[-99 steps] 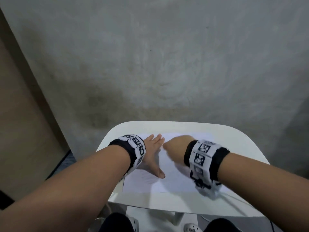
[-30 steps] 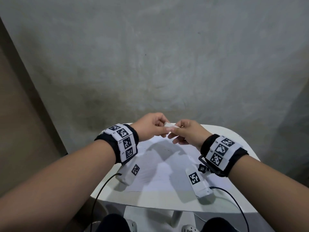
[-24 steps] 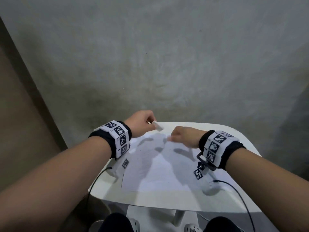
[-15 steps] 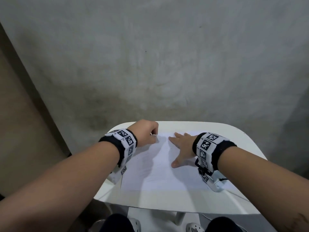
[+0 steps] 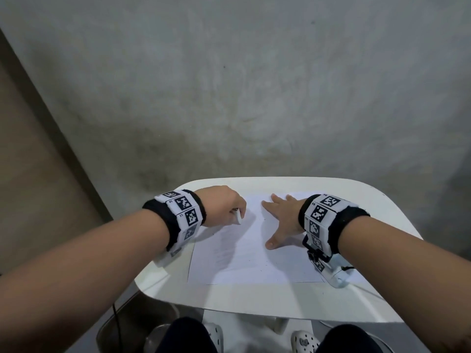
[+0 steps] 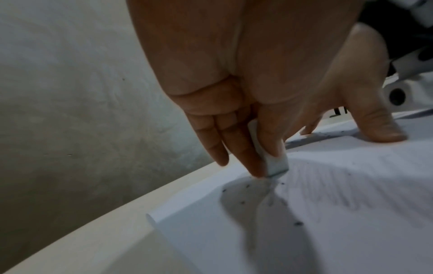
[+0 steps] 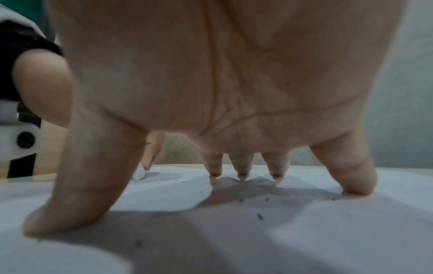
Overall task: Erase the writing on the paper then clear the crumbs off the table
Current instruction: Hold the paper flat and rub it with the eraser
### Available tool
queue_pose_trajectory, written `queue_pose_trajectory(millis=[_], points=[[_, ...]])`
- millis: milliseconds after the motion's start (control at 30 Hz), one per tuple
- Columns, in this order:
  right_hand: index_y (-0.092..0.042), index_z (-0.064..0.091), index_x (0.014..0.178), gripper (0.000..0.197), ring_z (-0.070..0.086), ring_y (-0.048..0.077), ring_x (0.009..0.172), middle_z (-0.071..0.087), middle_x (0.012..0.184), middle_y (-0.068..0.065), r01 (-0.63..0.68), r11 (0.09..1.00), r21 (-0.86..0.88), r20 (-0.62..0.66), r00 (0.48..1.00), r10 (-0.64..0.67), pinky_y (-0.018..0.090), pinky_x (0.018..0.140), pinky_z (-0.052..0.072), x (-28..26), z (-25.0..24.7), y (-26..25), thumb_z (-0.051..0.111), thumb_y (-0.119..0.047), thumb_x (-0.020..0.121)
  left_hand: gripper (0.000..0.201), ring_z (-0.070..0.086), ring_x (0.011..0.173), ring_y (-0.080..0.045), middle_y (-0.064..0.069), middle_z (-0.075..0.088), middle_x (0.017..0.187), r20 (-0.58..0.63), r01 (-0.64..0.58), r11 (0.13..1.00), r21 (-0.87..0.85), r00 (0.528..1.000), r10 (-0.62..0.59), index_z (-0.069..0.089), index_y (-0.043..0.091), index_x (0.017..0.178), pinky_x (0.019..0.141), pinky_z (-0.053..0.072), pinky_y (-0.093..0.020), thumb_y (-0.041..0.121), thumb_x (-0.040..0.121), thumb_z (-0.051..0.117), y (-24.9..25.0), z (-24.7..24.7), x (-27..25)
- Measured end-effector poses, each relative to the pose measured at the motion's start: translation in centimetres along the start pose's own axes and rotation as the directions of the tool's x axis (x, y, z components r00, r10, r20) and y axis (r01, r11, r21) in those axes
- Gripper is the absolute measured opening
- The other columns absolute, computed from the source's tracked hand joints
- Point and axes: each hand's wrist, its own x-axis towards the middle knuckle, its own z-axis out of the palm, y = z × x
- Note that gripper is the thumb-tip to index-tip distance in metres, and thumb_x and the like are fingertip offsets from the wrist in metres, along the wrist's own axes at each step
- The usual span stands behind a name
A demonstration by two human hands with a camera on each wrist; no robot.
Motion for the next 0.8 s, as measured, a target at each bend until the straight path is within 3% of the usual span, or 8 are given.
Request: queue_pose_trajectory(millis=[67, 200, 433, 600, 800], points=[[-0.029, -0.009, 0.152, 0.112, -0.005, 0.031, 0.148, -0.013, 0.161, -0.003, 0.0, 1.0, 0.004, 0.003, 1.0, 0.0, 0.055, 0.114, 0.015, 0.0, -0.1, 0.0, 0.06, -0.069, 0.074, 0.021, 0.051, 0.082, -0.012, 0.011, 0.061, 0.093, 0.004, 0.003, 1.0, 0.003, 1.0, -0.003, 0.065, 0.024, 0.105, 0.065, 0.035, -0.02, 0.015, 0.089, 0.054, 0.2, -0.3, 0.5], [-0.029, 0.0, 0.153, 0.108, -0.001, 0.032, 0.148, -0.006, 0.161, -0.002, 0.01, 1.0, 0.022, -0.007, 1.0, -0.01, 0.056, 0.112, 0.019, -0.2, -0.3, -0.1, 0.063, -0.066, 0.075, 0.021, 0.056, 0.098, -0.019, 0.005, 0.059, 0.111, -0.083, 0.019, 1.0, 0.01, 0.996, -0.018, 0.06, 0.022, 0.11, 0.083, 0.044, -0.031, 0.015, 0.092, 0.056, 1.2, 0.5, 2.2], [-0.029, -0.01, 0.152, 0.114, -0.005, 0.031, 0.148, -0.013, 0.16, -0.003, 0.007, 1.0, 0.028, 0.001, 1.0, -0.008, 0.055, 0.114, 0.015, -0.1, -0.1, 0.0, 0.063, -0.067, 0.074, 0.016, 0.053, 0.088, -0.014, 0.008, 0.063, 0.105, 0.036, -0.01, 0.999, 0.047, 0.999, 0.009, 0.062, 0.025, 0.108, 0.075, 0.035, -0.025, 0.024, 0.093, 0.057, -0.6, 0.6, -0.2], [-0.028, -0.01, 0.152, 0.113, -0.006, 0.031, 0.148, -0.014, 0.16, -0.002, 0.003, 1.0, 0.03, 0.025, 1.0, -0.004, 0.055, 0.114, 0.014, -0.3, -0.3, 0.0, 0.063, -0.067, 0.075, 0.017, 0.057, 0.096, -0.018, 0.011, 0.061, 0.111, -0.107, 0.015, 0.997, 0.078, 0.994, -0.006, 0.06, 0.029, 0.109, 0.078, 0.03, -0.024, 0.025, 0.094, 0.056, 0.3, 0.7, 1.3], [-0.027, -0.01, 0.152, 0.113, -0.007, 0.032, 0.148, -0.014, 0.16, -0.002, 0.034, 0.999, 0.025, 0.025, 0.999, -0.035, 0.054, 0.115, 0.011, -0.3, -0.2, -0.1, 0.064, -0.065, 0.076, 0.016, 0.049, 0.082, -0.013, 0.009, 0.065, 0.104, 0.093, -0.003, 0.996, 0.094, 0.996, -0.005, 0.064, 0.027, 0.105, 0.073, 0.036, -0.025, 0.024, 0.091, 0.056, -0.8, 0.4, -1.6]])
